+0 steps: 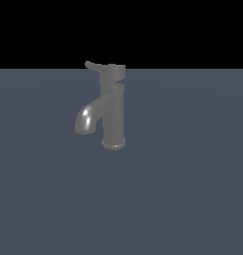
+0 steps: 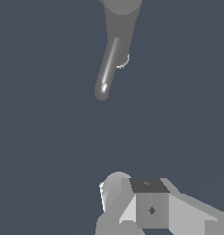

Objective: Turn on the faucet by rotating a designated handle.

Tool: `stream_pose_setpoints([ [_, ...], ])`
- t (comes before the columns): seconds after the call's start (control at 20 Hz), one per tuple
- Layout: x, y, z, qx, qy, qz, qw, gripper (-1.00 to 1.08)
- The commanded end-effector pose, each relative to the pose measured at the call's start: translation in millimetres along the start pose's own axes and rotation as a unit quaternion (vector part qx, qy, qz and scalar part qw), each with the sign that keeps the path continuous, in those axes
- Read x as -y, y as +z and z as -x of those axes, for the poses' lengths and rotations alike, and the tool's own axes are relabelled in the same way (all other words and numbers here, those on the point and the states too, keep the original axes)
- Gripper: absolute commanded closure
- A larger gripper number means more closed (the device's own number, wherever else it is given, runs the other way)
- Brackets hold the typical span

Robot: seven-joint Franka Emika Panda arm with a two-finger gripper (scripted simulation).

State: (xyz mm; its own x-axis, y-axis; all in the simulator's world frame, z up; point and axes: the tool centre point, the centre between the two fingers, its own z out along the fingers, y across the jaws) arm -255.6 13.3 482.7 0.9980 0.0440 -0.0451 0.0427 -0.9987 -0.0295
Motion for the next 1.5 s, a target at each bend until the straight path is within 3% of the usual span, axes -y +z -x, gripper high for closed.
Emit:
stream_pose_setpoints([
  [0.0, 0, 0, 0, 0.0, 0.0, 0.0, 1.0, 1.08],
  [0.55, 1, -10, -6, -0.019, -0.004, 0.024, 0.9995, 1.08],
  [1.0, 2, -9, -15, -0.018, 0.016, 0.017, 0.9996, 1.08],
  [1.45, 4, -9, -45, -0.016, 0.084, -0.004, 0.9964, 1.08],
])
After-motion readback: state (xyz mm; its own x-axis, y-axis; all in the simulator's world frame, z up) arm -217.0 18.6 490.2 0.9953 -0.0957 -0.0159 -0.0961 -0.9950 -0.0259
